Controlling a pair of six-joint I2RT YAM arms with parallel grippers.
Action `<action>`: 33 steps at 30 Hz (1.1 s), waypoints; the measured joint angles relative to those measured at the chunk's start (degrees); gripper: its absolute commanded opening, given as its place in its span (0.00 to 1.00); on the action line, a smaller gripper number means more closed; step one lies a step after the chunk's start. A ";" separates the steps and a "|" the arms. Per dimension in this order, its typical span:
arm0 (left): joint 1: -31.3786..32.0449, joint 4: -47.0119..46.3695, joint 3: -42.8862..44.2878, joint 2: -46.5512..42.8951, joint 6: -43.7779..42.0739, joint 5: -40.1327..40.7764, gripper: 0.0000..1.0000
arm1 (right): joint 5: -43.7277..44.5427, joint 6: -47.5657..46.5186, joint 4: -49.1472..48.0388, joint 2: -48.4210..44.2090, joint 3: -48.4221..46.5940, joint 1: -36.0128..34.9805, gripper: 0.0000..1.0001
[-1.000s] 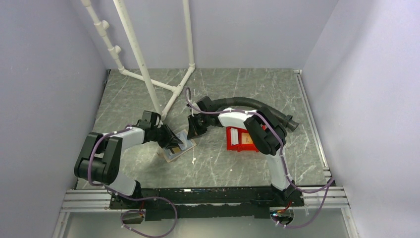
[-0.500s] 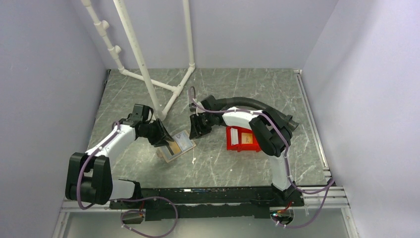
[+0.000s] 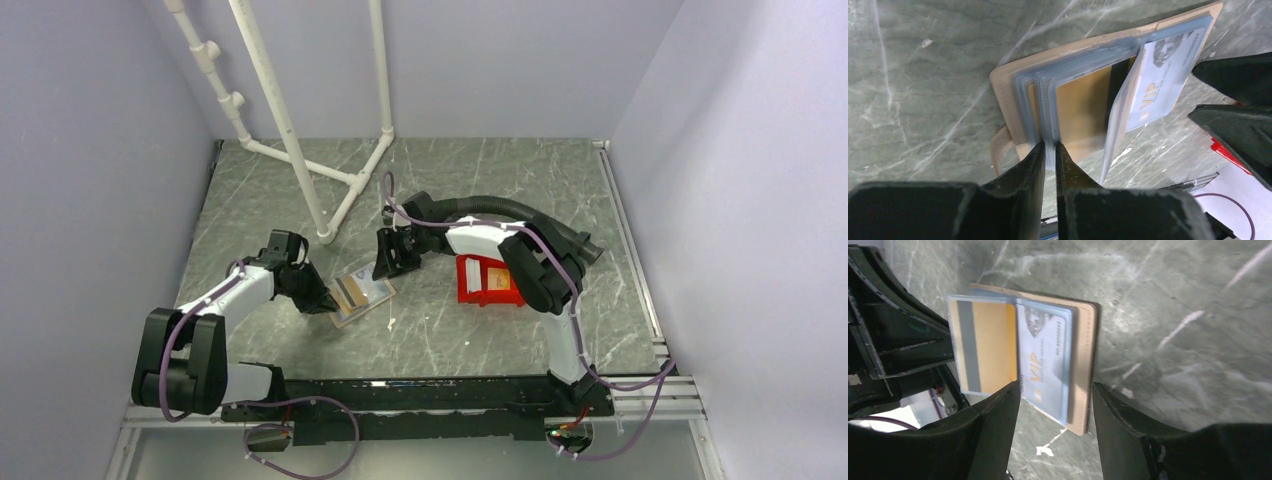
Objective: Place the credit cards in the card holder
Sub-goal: Close the card holder at the center of the board.
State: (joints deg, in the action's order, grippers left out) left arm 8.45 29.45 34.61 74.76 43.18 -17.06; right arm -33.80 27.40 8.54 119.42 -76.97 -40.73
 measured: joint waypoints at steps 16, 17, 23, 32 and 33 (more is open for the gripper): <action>-0.33 -2.60 -1.40 -0.50 -0.04 -1.97 0.19 | -5.86 10.82 -11.08 -2.03 5.70 -2.56 0.58; -0.33 -2.45 -1.53 -0.96 -0.02 -1.68 0.20 | -6.32 11.56 -11.93 -2.29 5.70 -3.32 0.59; -0.68 2.23 -1.44 -5.07 2.12 2.32 0.26 | -12.00 14.23 -17.42 -2.51 5.20 -8.87 0.67; -1.90 18.43 4.42 -18.21 8.52 12.00 0.66 | -14.78 14.95 -20.33 -1.03 3.10 -8.85 0.56; -1.90 19.61 5.31 -18.78 8.87 13.29 0.67 | -14.78 15.06 -20.74 -0.52 2.73 -8.96 0.49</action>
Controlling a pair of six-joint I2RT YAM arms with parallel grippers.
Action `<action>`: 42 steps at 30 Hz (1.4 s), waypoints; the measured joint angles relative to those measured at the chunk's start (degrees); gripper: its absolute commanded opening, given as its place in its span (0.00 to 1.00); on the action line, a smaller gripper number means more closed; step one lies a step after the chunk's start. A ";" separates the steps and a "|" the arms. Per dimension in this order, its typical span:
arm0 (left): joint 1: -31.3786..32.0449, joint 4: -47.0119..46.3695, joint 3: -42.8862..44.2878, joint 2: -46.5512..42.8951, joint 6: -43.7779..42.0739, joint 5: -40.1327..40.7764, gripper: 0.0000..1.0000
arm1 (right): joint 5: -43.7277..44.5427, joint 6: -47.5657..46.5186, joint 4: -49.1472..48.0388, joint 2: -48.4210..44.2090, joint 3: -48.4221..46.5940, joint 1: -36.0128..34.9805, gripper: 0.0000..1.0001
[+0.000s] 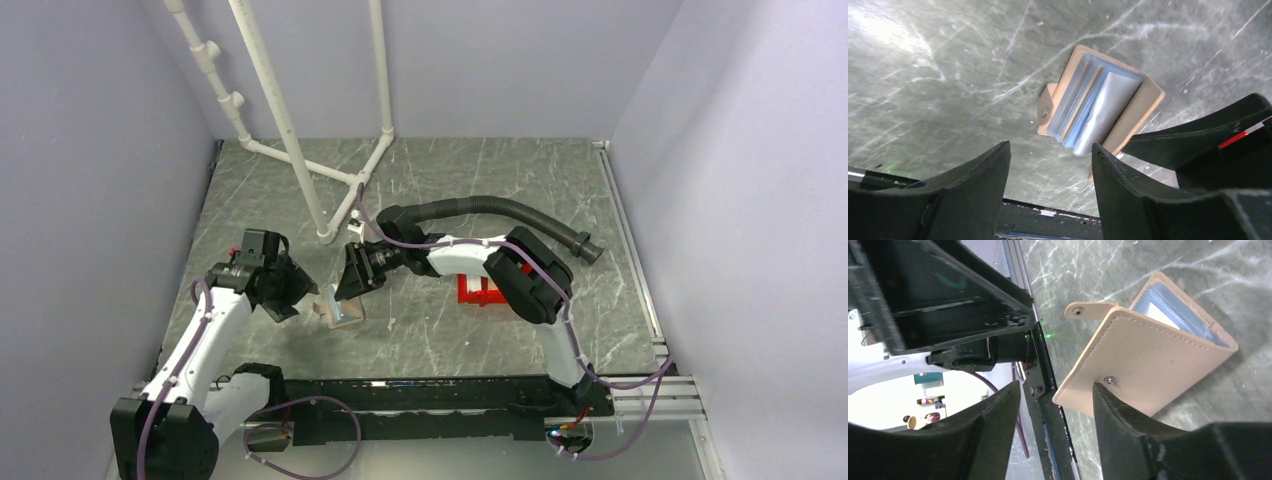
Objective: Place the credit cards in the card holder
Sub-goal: Close the card holder at the center of the board.
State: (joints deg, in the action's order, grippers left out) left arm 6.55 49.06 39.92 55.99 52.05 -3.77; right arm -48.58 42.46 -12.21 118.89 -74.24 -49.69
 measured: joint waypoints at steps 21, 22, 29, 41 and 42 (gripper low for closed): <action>-0.74 -3.82 -2.95 7.17 -1.64 1.66 0.27 | 1.60 -3.48 3.63 7.65 -4.26 -0.76 0.12; -0.74 -3.85 -2.95 7.04 -1.70 1.68 0.29 | 1.60 -3.61 3.76 7.65 -4.31 -0.76 0.12; -0.74 -4.26 -2.95 7.28 -2.27 1.09 0.37 | 1.66 -4.42 4.46 7.67 -4.59 -0.76 0.10; -0.57 -6.78 -3.61 3.85 -3.87 0.02 0.29 | 1.60 -4.96 4.66 7.78 -4.74 -0.76 0.09; -0.57 -6.82 -3.61 4.00 -4.00 0.00 0.29 | 1.62 -5.01 4.76 7.78 -4.79 -0.76 0.09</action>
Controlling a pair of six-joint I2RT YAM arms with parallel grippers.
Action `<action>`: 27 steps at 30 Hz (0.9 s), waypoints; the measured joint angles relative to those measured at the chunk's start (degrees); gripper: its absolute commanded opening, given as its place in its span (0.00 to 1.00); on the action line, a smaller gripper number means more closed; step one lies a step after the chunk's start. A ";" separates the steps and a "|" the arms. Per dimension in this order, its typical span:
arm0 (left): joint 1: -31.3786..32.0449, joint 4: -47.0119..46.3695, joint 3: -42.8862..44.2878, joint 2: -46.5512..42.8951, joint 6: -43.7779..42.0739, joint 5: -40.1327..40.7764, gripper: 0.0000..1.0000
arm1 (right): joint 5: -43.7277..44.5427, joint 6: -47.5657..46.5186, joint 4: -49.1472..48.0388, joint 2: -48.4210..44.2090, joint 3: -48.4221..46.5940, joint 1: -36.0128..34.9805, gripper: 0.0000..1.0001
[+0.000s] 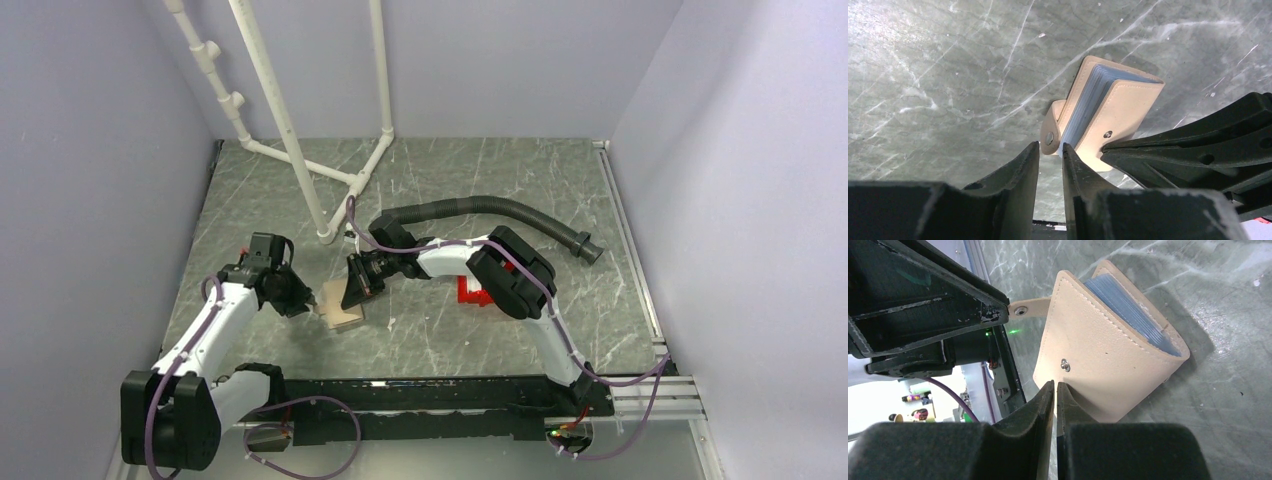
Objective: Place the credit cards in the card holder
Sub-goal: Close the card holder at the center of the board.
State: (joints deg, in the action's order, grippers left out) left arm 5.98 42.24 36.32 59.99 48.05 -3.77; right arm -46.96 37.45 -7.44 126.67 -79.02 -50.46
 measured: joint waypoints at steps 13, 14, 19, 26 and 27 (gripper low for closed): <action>0.42 -1.57 -0.42 2.12 -0.83 -0.98 0.15 | 0.00 -0.42 0.33 0.00 -0.15 0.00 0.08; 0.44 -1.60 -0.48 2.12 -0.85 -1.03 0.13 | 0.02 -0.55 0.57 0.00 -0.31 0.00 0.08; 0.48 -1.99 -0.50 2.12 -1.09 -1.46 0.00 | 0.28 -1.49 1.84 0.00 -0.87 -0.07 0.08; 0.50 -4.63 -0.52 2.10 -3.74 -5.46 0.00 | 0.61 -2.73 3.50 0.15 -1.73 -0.15 0.07; 0.55 -5.27 -0.52 2.10 -4.22 -6.10 0.00 | 0.61 -2.86 3.67 0.20 -1.86 -0.15 0.07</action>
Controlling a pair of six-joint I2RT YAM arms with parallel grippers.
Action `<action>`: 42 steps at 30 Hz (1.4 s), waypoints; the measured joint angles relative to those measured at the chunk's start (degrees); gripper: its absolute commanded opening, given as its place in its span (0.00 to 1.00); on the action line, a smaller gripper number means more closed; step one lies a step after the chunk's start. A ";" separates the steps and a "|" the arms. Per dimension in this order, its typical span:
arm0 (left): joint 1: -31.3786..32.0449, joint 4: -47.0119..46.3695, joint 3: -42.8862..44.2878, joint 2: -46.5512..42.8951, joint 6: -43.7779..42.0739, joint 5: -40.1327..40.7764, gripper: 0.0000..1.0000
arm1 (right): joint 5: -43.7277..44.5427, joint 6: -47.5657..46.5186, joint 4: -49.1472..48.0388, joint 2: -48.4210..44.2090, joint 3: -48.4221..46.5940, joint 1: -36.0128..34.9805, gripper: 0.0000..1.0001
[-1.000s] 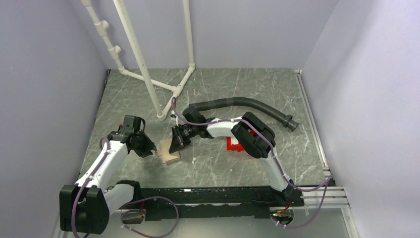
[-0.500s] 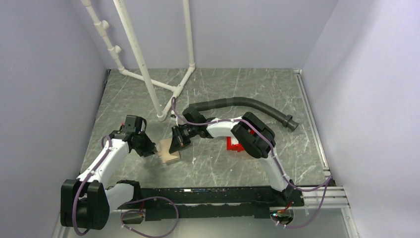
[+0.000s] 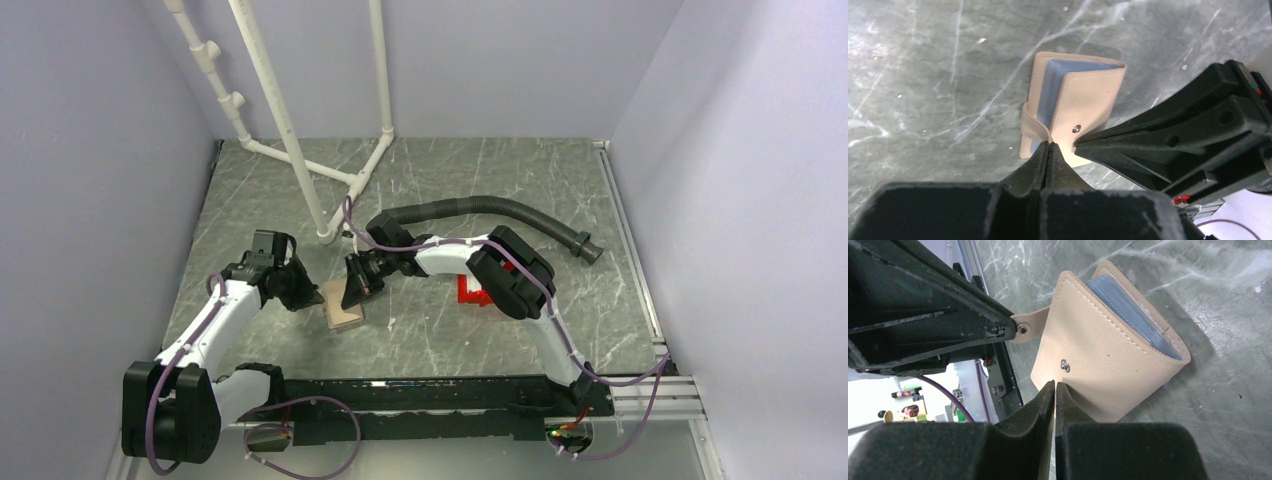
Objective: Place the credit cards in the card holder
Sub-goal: Close the card holder at the center of the board.
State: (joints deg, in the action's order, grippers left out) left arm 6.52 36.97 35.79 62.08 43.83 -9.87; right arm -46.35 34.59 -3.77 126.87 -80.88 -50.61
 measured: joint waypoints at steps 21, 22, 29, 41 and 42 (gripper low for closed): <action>7.04 -7.65 3.82 9.62 -7.58 -3.30 0.00 | 1.16 -2.78 6.38 0.63 -3.45 0.26 0.16; 7.08 -7.76 3.87 9.92 -7.69 -3.39 0.00 | 1.22 -2.97 6.82 0.57 -3.58 0.33 0.19; 7.28 -8.48 3.89 10.16 -8.26 -4.52 0.00 | 3.48 -5.35 11.63 -1.11 -4.13 1.42 0.23; 7.32 -8.33 5.46 11.02 -10.21 -5.40 0.00 | 3.96 -6.19 13.60 -1.01 -5.38 3.30 0.24; 7.32 -8.24 5.62 11.06 -10.19 -5.49 0.00 | 4.46 -6.51 14.01 -1.55 -5.07 3.41 0.25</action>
State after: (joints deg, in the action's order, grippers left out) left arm 13.85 28.73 41.41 73.14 33.65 -15.35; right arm -41.89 28.08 10.24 125.32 -85.95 -47.20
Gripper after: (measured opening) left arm 0.007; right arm 0.224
